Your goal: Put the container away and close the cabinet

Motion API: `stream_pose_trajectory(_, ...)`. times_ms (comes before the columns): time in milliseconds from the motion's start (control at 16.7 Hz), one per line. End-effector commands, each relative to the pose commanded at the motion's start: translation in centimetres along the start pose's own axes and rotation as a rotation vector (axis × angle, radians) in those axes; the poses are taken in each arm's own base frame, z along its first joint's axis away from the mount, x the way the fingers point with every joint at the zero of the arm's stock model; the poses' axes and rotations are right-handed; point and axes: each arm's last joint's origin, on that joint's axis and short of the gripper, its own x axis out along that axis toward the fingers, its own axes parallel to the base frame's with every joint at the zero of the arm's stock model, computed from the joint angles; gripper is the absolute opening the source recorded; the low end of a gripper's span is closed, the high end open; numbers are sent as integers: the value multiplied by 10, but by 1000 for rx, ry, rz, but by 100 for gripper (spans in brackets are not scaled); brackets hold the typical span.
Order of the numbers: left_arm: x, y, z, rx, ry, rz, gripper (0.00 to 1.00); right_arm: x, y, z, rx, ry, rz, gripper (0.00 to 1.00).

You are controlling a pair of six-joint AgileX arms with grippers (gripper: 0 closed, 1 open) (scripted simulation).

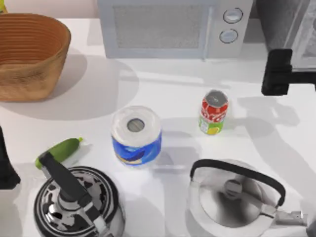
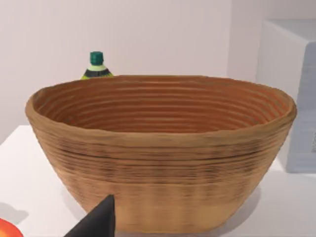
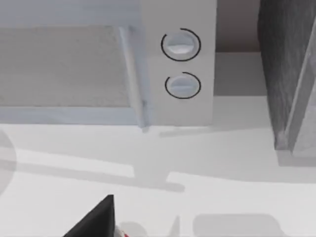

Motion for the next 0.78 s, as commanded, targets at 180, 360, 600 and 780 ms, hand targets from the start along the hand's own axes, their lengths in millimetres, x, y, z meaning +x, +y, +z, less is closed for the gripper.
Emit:
stream_pose_trajectory(180, 0, 0, 0, 0, 0, 0, 100, 54, 44, -14, -9, 137, -33, 100)
stream_pose_trajectory(360, 0, 0, 0, 0, 0, 0, 100, 96, 76, -47, -16, 248, -71, 100)
stream_pose_trajectory(600, 0, 0, 0, 0, 0, 0, 100, 122, 94, -90, -18, 348, -119, 100)
stream_pose_trajectory(780, 0, 0, 0, 0, 0, 0, 100, 126, 96, -99, -18, 368, -131, 100)
